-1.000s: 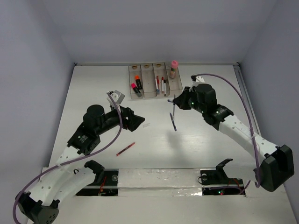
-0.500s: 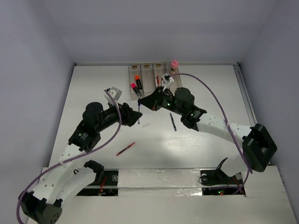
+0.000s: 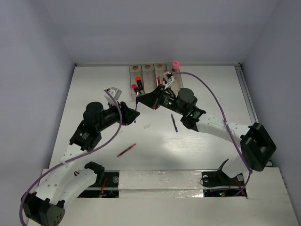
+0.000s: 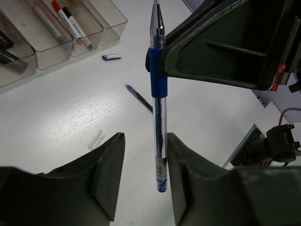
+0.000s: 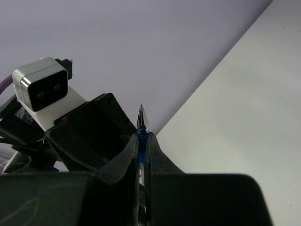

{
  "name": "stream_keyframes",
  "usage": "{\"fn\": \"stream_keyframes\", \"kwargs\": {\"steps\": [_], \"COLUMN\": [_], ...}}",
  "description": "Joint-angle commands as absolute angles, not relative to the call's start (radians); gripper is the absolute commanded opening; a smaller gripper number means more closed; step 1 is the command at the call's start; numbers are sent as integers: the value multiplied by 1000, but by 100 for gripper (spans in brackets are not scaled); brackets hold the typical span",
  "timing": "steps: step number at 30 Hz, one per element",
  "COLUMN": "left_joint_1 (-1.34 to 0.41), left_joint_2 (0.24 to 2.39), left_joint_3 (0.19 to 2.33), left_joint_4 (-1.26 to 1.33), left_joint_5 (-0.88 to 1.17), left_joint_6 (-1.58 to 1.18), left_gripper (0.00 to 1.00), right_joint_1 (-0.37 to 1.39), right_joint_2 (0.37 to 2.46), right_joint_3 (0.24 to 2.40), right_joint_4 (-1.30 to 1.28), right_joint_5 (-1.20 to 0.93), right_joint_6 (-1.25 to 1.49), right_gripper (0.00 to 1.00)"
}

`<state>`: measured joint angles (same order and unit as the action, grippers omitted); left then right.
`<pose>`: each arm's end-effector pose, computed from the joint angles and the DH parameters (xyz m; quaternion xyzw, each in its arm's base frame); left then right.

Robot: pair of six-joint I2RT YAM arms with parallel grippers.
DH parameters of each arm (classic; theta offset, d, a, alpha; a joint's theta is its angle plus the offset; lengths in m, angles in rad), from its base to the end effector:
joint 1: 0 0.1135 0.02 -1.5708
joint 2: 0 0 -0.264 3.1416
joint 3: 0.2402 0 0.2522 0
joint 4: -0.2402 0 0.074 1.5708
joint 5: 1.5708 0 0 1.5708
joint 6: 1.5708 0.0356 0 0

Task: Sort the stationery into containers
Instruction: Close the pen cap on the pen.

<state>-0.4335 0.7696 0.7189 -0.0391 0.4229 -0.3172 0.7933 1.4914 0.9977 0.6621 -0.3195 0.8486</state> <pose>0.1609 -0.0906 0.3352 0.1833 0.7122 -0.3860 0.5569 0.2372 0.2569 0.3315 -0.1039 0.6400 0.6220 0.4390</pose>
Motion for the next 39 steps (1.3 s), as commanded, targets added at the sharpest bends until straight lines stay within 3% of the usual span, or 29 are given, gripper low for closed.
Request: {"fn": "stream_keyframes", "kwargs": {"steps": [1, 2, 3, 5, 10, 12, 13, 17, 21, 26, 29, 34, 39], "left_joint_1": [-417, -417, -417, -417, -417, -408, -408, -408, -399, -390, -390, -390, -390], "left_joint_2": [769, 770, 772, 775, 758, 746, 735, 719, 715, 701, 689, 678, 672], "left_joint_3": [707, 707, 706, 707, 712, 713, 715, 716, 719, 719, 718, 718, 718], "left_joint_4": [20, 23, 26, 23, 20, 14, 3, -23, -29, -37, -41, -44, -52], "left_joint_5": [469, 475, 485, 486, 485, 468, 460, 433, 428, 422, 417, 419, 410], "left_joint_6": [-322, -325, -328, -328, -319, -314, -305, -295, -291, -288, -287, -284, -276], "left_gripper": [33, 28, 16, 2, 0, 0, 0, 0, 0, 0, 0, 0, 0], "right_joint_1": [805, 805, 805, 805, 805, 805, 805, 773, 674, 597, 588, 588, 588], "right_joint_2": [1503, 1506, 1508, 1512, 1517, 1508, 1502, 1431, 1347, 1366, 1439, 1542, 1652], "right_joint_3": [1034, 1032, 1029, 1026, 1037, 1064, 1080, 1097, 1066, 1109, 1172, 1206, 1215], "right_joint_4": [764, 773, 776, 779, 744, 643, 524, 367, 243, -20, -173, -230, -207], "right_joint_5": [-362, -362, -362, -364, -370, -371, -362, -322, -339, -290, -91, 109, 176], "right_joint_6": [882, 884, 887, 890, 878, 806, 766, 603, 513, 300, 169, 4, -129], "right_gripper": [0, 0, 0, 0, 0, 15, 31, 51, 49, 29, 19, 22, 26]}}
